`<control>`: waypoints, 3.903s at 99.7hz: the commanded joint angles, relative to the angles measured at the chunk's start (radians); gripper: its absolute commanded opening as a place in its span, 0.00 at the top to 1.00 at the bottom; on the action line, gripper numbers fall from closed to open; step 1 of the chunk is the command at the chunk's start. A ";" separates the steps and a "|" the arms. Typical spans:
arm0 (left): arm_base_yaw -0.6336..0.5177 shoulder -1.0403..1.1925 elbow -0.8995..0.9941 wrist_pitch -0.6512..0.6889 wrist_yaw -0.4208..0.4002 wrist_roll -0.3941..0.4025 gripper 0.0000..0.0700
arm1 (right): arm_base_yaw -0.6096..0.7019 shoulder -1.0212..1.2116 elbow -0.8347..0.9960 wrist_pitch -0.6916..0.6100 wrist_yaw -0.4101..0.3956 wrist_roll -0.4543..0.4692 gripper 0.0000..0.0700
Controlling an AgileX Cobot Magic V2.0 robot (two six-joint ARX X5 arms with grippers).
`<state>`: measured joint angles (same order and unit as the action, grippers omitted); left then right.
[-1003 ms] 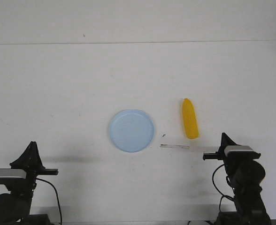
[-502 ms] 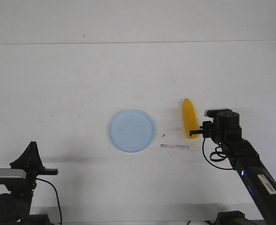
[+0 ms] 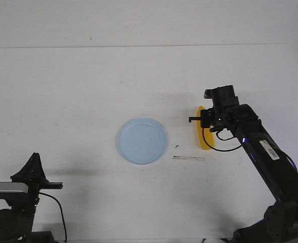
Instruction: Place corn on plate with both arms
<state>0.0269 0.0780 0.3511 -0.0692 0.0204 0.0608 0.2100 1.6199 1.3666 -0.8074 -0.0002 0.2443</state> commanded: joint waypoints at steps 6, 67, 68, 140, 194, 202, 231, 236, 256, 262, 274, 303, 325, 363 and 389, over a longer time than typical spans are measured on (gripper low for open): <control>0.002 -0.002 0.008 0.011 -0.006 0.005 0.99 | 0.019 0.045 0.016 -0.007 0.002 0.020 0.18; 0.002 -0.002 0.008 0.011 -0.006 0.005 0.99 | 0.018 0.220 0.013 -0.006 0.067 0.021 0.19; 0.002 -0.002 0.008 0.011 -0.006 0.005 0.99 | 0.018 0.222 0.013 -0.006 0.065 0.021 0.19; 0.002 -0.002 0.008 0.011 -0.006 0.005 0.99 | 0.067 0.142 0.072 -0.011 -0.005 0.020 0.53; 0.002 -0.002 0.008 0.011 -0.006 0.005 0.99 | 0.377 0.222 0.072 0.135 -0.367 0.057 0.49; 0.002 -0.002 0.008 0.011 -0.006 0.005 0.99 | 0.400 0.237 0.072 0.140 -0.365 0.058 0.43; 0.002 -0.002 0.008 0.011 -0.006 0.005 0.99 | 0.413 0.249 0.072 0.196 -0.362 0.058 0.29; 0.002 -0.002 0.008 0.011 -0.006 0.005 0.99 | 0.412 0.249 0.073 0.209 -0.362 0.059 0.29; 0.002 -0.002 0.008 0.011 -0.006 0.005 0.99 | 0.410 0.240 0.116 0.208 -0.362 0.047 0.29; 0.002 -0.002 0.008 0.011 -0.006 0.005 0.99 | 0.404 0.235 0.137 0.208 -0.361 0.033 0.29; 0.002 -0.002 0.008 0.011 -0.006 0.005 0.99 | 0.394 0.198 0.143 0.217 -0.305 -0.012 0.30; 0.002 -0.002 0.008 0.011 -0.006 0.005 0.99 | 0.352 0.027 0.062 0.211 -0.005 -0.225 0.89; 0.002 -0.002 0.008 0.011 -0.006 0.005 0.99 | 0.228 -0.183 -0.203 0.422 0.000 -0.246 0.98; 0.002 -0.002 0.008 0.011 -0.006 0.005 0.99 | -0.125 -0.601 -0.715 0.889 0.000 -0.299 0.98; 0.002 -0.002 0.008 0.011 -0.006 0.005 0.99 | -0.221 -0.898 -0.923 0.889 0.000 -0.290 0.98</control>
<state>0.0269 0.0780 0.3511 -0.0692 0.0204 0.0608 -0.0044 0.7784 0.4686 0.0639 0.0006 -0.0391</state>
